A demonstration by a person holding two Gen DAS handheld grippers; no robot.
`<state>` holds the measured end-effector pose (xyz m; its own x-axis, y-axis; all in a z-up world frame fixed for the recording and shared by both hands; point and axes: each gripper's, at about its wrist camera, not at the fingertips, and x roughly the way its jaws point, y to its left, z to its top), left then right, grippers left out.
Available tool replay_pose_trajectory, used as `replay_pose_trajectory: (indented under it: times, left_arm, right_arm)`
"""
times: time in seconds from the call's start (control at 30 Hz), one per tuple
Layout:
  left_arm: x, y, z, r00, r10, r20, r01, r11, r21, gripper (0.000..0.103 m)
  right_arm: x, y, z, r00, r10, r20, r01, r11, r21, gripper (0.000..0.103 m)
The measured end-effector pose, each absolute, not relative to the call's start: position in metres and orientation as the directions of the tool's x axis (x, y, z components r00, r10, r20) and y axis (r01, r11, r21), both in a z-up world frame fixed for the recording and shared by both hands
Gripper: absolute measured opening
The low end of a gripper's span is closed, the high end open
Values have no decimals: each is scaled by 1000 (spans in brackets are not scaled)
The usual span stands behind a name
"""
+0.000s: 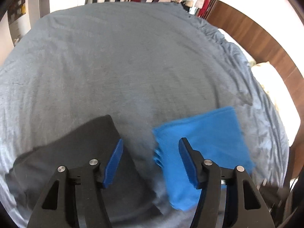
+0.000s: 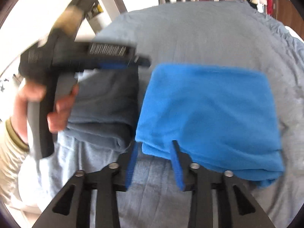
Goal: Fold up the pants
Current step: 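Open both tools and release the folded blue sweatpants, then grip the blue sweatpants edge with both tools and lift it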
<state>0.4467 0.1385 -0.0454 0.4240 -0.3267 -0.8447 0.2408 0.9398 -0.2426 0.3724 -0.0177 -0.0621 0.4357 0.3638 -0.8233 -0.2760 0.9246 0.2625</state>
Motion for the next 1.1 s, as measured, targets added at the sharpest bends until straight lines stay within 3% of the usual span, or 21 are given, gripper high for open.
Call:
replay_pose_trajectory:
  times: [0.07, 0.2, 0.47, 0.73, 1.1]
  left_arm:
    - [434, 134, -38, 444, -309, -841, 234, 946, -224, 64]
    - [417, 128, -42, 464, -306, -831, 175, 952, -253, 66]
    - [425, 105, -74, 448, -291, -845, 112, 956, -271, 66]
    - [447, 97, -107, 392, -265, -881, 80, 964, -255, 66]
    - [460, 94, -132, 317, -274, -908, 63, 961, -268, 80]
  right_arm:
    - [371, -31, -45, 484, 354, -800, -259, 932, 255, 59]
    - [372, -79, -14, 643, 244, -726, -154, 970, 189, 76]
    - [403, -148, -32, 661, 58, -748, 49, 992, 120, 77]
    - [431, -177, -84, 567, 143, -811, 152, 950, 274, 77]
    - [452, -174, -132, 458, 247, -854, 133, 931, 340, 75]
